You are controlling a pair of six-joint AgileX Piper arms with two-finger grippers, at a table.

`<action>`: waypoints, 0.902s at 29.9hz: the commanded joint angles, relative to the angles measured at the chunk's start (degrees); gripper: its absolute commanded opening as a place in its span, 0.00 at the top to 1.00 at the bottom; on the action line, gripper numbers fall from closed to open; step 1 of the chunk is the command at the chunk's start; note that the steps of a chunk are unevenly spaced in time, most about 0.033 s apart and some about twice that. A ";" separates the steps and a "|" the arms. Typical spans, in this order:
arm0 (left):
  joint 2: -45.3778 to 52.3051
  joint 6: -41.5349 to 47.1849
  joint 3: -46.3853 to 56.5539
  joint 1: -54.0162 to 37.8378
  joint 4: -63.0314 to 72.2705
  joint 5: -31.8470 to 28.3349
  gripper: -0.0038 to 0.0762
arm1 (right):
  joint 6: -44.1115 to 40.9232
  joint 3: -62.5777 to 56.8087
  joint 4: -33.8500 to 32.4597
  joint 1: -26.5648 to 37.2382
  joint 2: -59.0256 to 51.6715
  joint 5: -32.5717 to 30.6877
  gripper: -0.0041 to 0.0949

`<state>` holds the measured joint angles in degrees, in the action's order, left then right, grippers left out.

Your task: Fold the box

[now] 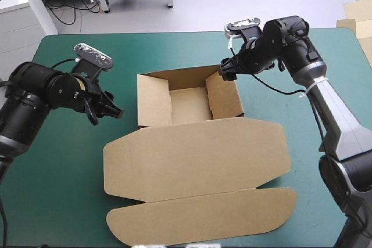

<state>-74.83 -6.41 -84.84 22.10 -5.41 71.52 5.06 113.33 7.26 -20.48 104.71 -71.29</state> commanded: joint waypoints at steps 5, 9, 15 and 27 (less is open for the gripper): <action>7.76 -2.87 5.36 0.31 -1.33 0.39 0.96 | 0.86 1.59 -0.06 -0.03 -3.22 -0.56 0.17; 10.87 -1.63 10.74 0.31 -1.87 -0.37 0.96 | 0.86 1.59 -0.06 -0.03 -3.11 -0.56 0.17; 15.21 0.83 19.40 0.31 -3.84 -3.07 0.96 | 0.99 1.59 -0.32 -0.03 -0.43 -0.56 0.17; 17.35 5.52 25.83 0.31 -9.64 -5.63 0.96 | 0.76 1.59 -0.70 0.05 10.33 -0.32 0.26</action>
<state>-58.39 -2.85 -57.67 22.10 -12.71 67.61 5.47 113.33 6.19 -20.48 116.87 -71.17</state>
